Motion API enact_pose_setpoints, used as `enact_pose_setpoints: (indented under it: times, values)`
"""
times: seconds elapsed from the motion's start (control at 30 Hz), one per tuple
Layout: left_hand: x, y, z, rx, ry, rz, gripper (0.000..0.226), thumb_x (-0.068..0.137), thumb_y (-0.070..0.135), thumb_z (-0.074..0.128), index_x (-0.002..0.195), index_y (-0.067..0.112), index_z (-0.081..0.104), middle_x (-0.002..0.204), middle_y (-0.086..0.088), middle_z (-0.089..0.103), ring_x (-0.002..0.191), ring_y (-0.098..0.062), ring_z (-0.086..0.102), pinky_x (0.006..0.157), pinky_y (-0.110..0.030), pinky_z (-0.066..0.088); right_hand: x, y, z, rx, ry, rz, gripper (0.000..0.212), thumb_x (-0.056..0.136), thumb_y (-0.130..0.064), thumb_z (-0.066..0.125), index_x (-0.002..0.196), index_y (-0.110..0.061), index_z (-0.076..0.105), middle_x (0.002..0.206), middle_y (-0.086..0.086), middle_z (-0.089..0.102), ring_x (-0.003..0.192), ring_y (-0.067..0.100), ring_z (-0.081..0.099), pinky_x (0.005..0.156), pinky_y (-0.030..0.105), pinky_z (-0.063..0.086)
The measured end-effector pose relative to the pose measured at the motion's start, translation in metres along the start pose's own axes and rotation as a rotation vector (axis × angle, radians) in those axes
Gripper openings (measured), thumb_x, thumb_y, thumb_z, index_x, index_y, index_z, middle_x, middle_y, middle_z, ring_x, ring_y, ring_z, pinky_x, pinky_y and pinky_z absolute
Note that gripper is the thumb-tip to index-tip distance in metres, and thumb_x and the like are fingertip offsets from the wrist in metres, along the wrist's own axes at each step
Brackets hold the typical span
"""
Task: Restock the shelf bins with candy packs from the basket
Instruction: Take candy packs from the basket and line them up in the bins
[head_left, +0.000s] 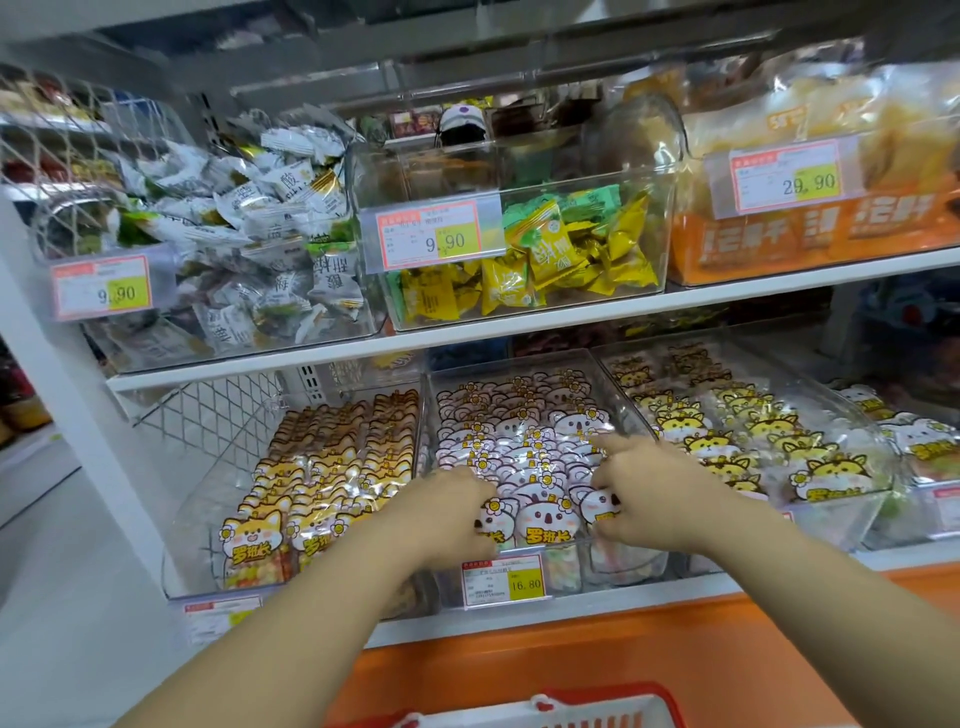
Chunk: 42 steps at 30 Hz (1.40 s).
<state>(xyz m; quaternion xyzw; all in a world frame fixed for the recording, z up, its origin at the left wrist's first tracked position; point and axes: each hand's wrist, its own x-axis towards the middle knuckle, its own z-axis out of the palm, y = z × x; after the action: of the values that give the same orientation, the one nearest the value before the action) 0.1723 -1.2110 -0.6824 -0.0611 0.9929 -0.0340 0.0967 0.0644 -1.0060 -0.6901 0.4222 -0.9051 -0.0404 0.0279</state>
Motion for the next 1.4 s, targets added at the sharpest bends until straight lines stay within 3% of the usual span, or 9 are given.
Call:
enact_pose_setpoints:
  times: [0.1, 0.27, 0.33, 0.47, 0.67, 0.83, 1.1, 1.27, 1.4]
  values:
    - [0.012, -0.004, -0.01, 0.044, -0.144, -0.028, 0.076, 0.08, 0.069, 0.062, 0.135, 0.016, 0.058, 0.144, -0.01, 0.044, 0.131, -0.03, 0.044, 0.106, -0.045, 0.044, 0.01, 0.001, -0.001, 0.046, -0.009, 0.013, 0.048, 0.076, -0.065, 0.061, 0.102, -0.025, 0.063, 0.117, -0.002, 0.058, 0.103, 0.023, 0.061, 0.076, 0.03, 0.041]
    - [0.024, 0.0, -0.012, 0.093, -0.214, -0.067, 0.077, 0.073, 0.08, 0.064, 0.1, 0.008, 0.063, 0.122, -0.011, 0.051, 0.108, -0.028, 0.051, 0.092, -0.039, 0.049, 0.026, 0.002, 0.0, 0.015, -0.103, 0.03, 0.051, 0.074, -0.064, 0.065, 0.102, -0.024, 0.051, 0.103, -0.002, 0.062, 0.094, 0.022, 0.058, 0.078, 0.033, 0.034]
    - [0.023, -0.001, -0.009, 0.116, -0.204, -0.053, 0.076, 0.072, 0.082, 0.063, 0.099, 0.011, 0.059, 0.121, -0.01, 0.052, 0.107, -0.028, 0.05, 0.091, -0.04, 0.046, 0.029, 0.003, -0.003, 0.036, -0.164, 0.027, 0.046, 0.076, -0.055, 0.068, 0.103, -0.021, 0.055, 0.105, -0.001, 0.064, 0.094, 0.023, 0.058, 0.078, 0.033, 0.038]
    - [0.022, -0.004, -0.003, 0.21, -0.236, -0.03, 0.09, 0.069, 0.081, 0.066, 0.122, 0.009, 0.062, 0.127, -0.011, 0.055, 0.122, -0.032, 0.048, 0.109, -0.046, 0.037, 0.036, 0.002, -0.004, 0.005, -0.26, 0.058, 0.037, 0.081, -0.043, 0.071, 0.105, -0.015, 0.064, 0.11, 0.004, 0.063, 0.112, 0.028, 0.055, 0.091, 0.037, 0.045]
    - [0.018, 0.0, 0.001, 0.262, -0.228, -0.004, 0.078, 0.074, 0.069, 0.072, 0.122, 0.008, 0.064, 0.139, -0.013, 0.046, 0.135, -0.031, 0.039, 0.122, -0.057, 0.009, 0.047, -0.01, -0.009, -0.125, -0.378, 0.149, 0.04, 0.08, -0.049, 0.077, 0.1, -0.019, 0.061, 0.122, 0.001, 0.058, 0.138, 0.03, 0.026, 0.115, 0.053, 0.02]
    - [-0.005, 0.003, 0.018, 0.309, 0.0, -0.003, 0.065, 0.082, 0.068, 0.063, 0.122, 0.017, 0.064, 0.132, -0.009, 0.046, 0.127, -0.029, 0.046, 0.122, -0.055, 0.002, 0.025, -0.007, 0.006, -0.183, -0.111, 0.097, 0.019, 0.087, -0.036, 0.066, 0.093, -0.019, 0.063, 0.11, 0.001, 0.057, 0.123, 0.025, 0.041, 0.109, 0.046, 0.027]
    - [-0.025, 0.011, 0.045, 0.258, 0.199, -0.09, 0.06, 0.09, 0.061, 0.056, 0.139, 0.028, 0.051, 0.142, -0.004, 0.034, 0.135, -0.027, 0.04, 0.121, -0.058, -0.005, 0.007, -0.006, 0.018, -0.215, 0.076, 0.087, 0.028, 0.085, -0.046, 0.069, 0.103, -0.025, 0.072, 0.114, -0.003, 0.06, 0.118, 0.023, 0.042, 0.105, 0.044, 0.028]
    - [-0.02, 0.005, 0.026, 0.24, 0.047, -0.048, 0.072, 0.087, 0.07, 0.054, 0.14, 0.022, 0.052, 0.15, -0.006, 0.029, 0.14, -0.029, 0.035, 0.116, -0.07, -0.005, 0.01, 0.0, 0.021, -0.193, 0.02, 0.06, 0.033, 0.09, -0.049, 0.062, 0.117, -0.029, 0.063, 0.127, -0.003, 0.052, 0.121, 0.023, 0.039, 0.108, 0.047, 0.025]
    - [-0.01, -0.006, 0.003, -0.027, 0.0, -0.05, 0.065, 0.09, 0.072, 0.047, 0.137, 0.026, 0.055, 0.148, 0.002, 0.034, 0.14, -0.024, 0.038, 0.114, -0.07, -0.013, 0.006, 0.006, 0.003, -0.007, 0.019, 0.065, 0.045, 0.088, -0.056, 0.06, 0.125, -0.03, 0.056, 0.13, -0.003, 0.046, 0.125, 0.021, 0.042, 0.108, 0.041, 0.029]
